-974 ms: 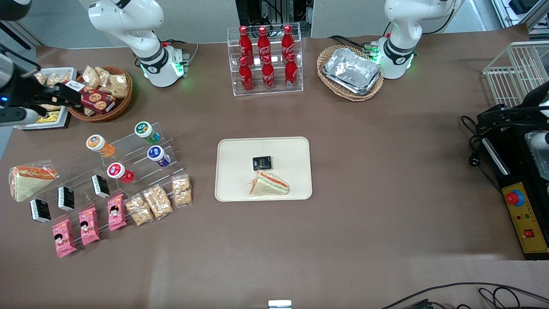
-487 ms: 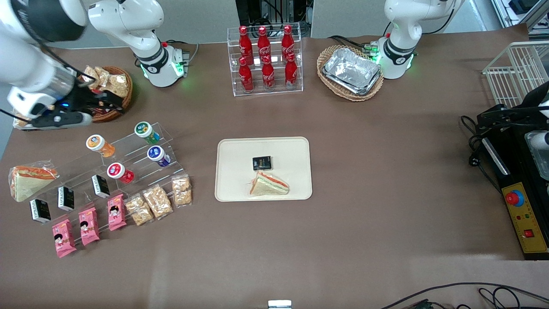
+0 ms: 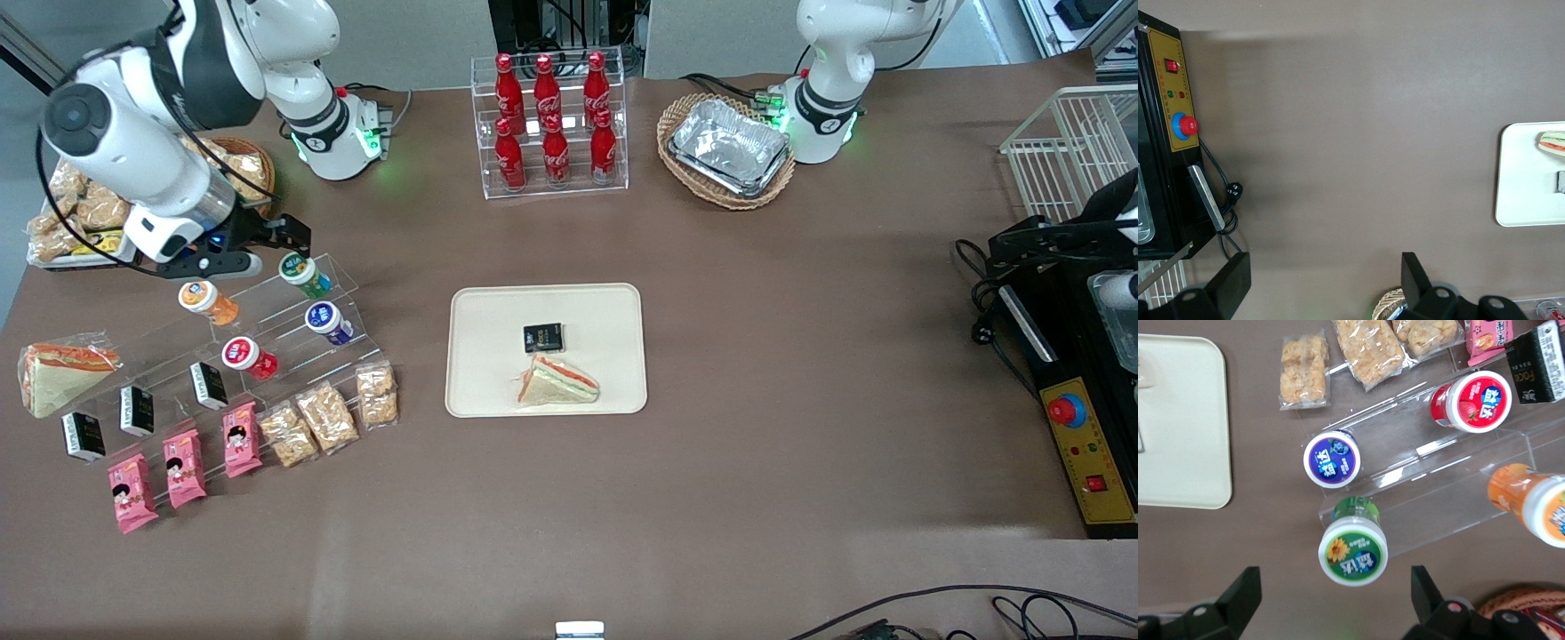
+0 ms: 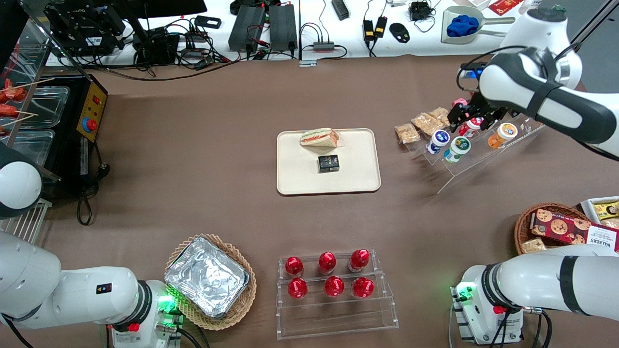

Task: Place green gum on tray
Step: 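Lower the right gripper and close it around the green gum bottle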

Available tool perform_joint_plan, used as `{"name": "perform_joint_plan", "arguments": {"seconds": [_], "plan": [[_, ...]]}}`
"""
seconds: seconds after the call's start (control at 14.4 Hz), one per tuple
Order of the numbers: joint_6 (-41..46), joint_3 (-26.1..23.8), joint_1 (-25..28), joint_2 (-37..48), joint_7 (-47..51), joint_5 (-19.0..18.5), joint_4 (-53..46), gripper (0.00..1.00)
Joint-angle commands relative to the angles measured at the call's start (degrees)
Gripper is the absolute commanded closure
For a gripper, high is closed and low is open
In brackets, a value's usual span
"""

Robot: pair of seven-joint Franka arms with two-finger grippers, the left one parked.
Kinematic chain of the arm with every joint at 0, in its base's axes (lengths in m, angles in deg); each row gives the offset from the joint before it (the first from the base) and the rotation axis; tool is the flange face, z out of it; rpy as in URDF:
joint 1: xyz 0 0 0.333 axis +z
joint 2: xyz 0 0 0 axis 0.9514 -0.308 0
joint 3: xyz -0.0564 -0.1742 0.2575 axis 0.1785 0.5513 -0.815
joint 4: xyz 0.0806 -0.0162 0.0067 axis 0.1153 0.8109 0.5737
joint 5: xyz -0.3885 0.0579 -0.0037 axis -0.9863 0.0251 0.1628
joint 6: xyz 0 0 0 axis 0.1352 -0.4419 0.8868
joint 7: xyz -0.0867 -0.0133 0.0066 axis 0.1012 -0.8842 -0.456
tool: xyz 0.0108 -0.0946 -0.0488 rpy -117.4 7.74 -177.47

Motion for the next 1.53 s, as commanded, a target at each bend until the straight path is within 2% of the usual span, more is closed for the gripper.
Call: {"name": "perform_joint_plan", "arguments": {"seconds": [0.0, 0.21, 0.49, 0.56, 0.77, 0.83, 0.97, 1.25, 1.46], "plan": [[-7.3, 0.2, 0.3, 2.6, 0.5, 0.7, 7.0, 0.00], [-14.2, 0.1, 0.3, 2.0, 0.6, 0.4, 11.5, 0.00], [-15.5, 0.1, 0.5, 0.9, 0.4, 0.2, 12.7, 0.00], [-15.8, 0.1, 0.5, 0.6, 0.4, 0.2, 12.6, 0.04], [-16.2, 0.1, 0.5, 0.2, -0.2, 0.2, 12.7, 0.27], [-16.1, 0.2, 0.4, -0.1, -1.5, 0.1, 12.5, 0.38], [-16.0, 0.7, 0.0, -0.2, -5.9, 0.1, 12.1, 0.50], [-13.1, 1.5, -2.3, -0.1, -11.0, 0.1, 8.4, 0.50], [-1.8, 1.5, -3.2, -0.5, -11.7, 0.1, -0.8, 0.50]]}}
